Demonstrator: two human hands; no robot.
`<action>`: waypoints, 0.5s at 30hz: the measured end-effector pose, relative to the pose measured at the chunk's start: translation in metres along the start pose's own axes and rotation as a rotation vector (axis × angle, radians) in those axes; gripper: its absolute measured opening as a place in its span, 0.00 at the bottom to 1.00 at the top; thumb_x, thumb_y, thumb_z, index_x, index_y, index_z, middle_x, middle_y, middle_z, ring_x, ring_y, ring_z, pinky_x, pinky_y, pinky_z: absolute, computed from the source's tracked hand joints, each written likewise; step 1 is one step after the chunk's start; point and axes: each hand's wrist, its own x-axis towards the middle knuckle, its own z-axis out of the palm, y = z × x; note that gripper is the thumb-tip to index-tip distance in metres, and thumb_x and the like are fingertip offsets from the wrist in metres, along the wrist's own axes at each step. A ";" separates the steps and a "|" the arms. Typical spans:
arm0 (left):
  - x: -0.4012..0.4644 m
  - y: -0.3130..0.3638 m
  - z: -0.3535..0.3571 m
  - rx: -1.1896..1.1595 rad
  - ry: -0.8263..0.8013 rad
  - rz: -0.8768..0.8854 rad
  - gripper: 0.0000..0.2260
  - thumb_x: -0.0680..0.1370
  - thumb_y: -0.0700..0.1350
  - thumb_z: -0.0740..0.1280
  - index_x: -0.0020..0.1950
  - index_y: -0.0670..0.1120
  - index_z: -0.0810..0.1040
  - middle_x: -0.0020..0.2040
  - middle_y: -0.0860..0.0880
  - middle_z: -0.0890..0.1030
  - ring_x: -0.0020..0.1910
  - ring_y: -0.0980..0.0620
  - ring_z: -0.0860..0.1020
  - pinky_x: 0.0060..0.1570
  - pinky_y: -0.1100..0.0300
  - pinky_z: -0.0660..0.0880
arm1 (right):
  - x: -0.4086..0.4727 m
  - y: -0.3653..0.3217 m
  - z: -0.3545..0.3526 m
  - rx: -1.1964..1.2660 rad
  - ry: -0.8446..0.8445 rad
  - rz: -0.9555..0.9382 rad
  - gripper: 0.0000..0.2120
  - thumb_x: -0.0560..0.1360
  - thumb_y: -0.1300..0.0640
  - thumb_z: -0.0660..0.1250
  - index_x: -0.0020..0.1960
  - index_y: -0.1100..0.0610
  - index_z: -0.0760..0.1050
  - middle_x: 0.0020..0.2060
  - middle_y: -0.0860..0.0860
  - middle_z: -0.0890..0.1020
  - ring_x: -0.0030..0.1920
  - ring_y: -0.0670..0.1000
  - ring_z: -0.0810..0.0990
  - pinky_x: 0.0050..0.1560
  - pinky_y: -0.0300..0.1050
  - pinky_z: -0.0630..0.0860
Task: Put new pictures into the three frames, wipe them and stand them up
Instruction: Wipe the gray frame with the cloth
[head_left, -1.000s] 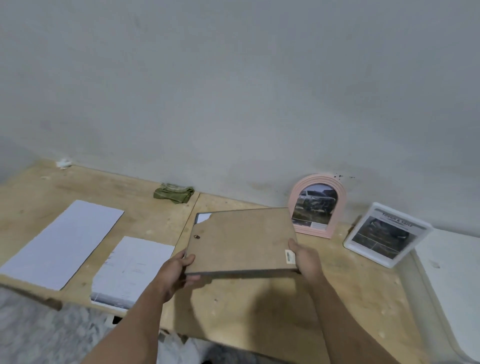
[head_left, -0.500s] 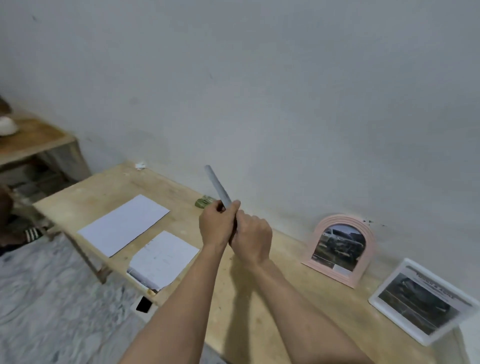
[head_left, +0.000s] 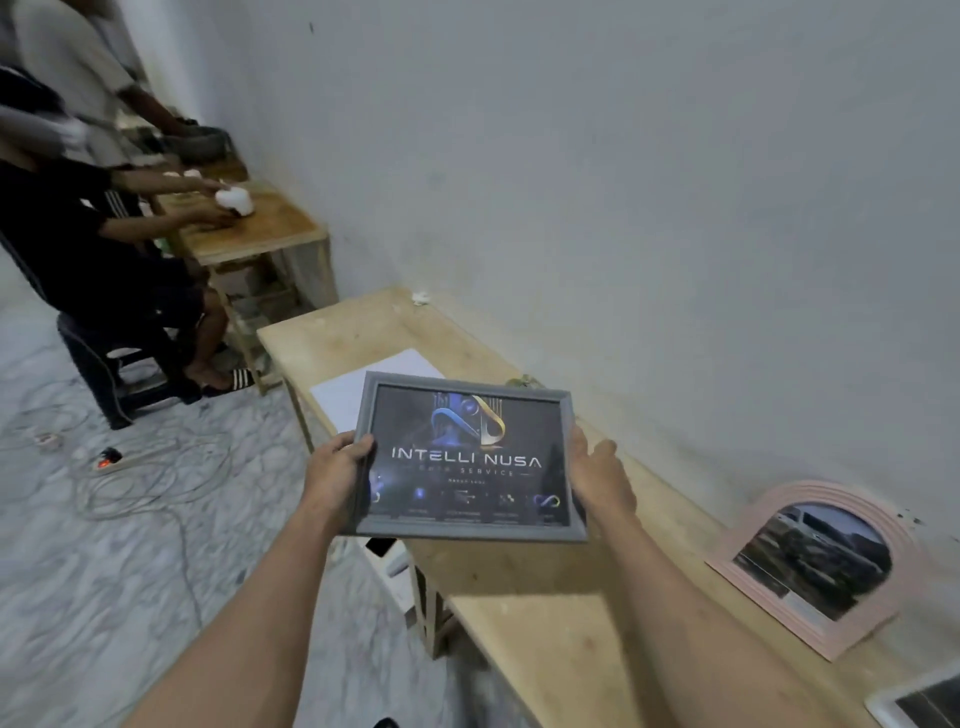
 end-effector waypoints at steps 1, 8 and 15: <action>0.002 -0.002 -0.005 -0.031 -0.010 -0.014 0.05 0.80 0.39 0.66 0.45 0.43 0.80 0.39 0.43 0.78 0.35 0.47 0.76 0.34 0.57 0.72 | 0.000 -0.002 0.005 0.034 -0.034 0.000 0.36 0.78 0.33 0.43 0.68 0.60 0.68 0.64 0.61 0.75 0.63 0.61 0.74 0.57 0.53 0.69; 0.043 -0.014 -0.034 -0.007 -0.062 -0.070 0.05 0.81 0.41 0.65 0.52 0.41 0.79 0.43 0.40 0.81 0.35 0.45 0.77 0.35 0.55 0.74 | 0.000 -0.032 0.045 0.156 0.026 -0.031 0.33 0.81 0.37 0.42 0.48 0.59 0.77 0.44 0.56 0.80 0.43 0.57 0.74 0.43 0.48 0.69; 0.109 -0.006 -0.040 0.045 -0.168 -0.144 0.09 0.83 0.43 0.62 0.51 0.39 0.77 0.41 0.38 0.81 0.29 0.46 0.79 0.28 0.58 0.76 | 0.026 -0.057 0.084 0.162 0.059 0.041 0.33 0.81 0.38 0.43 0.50 0.60 0.78 0.42 0.54 0.77 0.43 0.56 0.74 0.43 0.47 0.68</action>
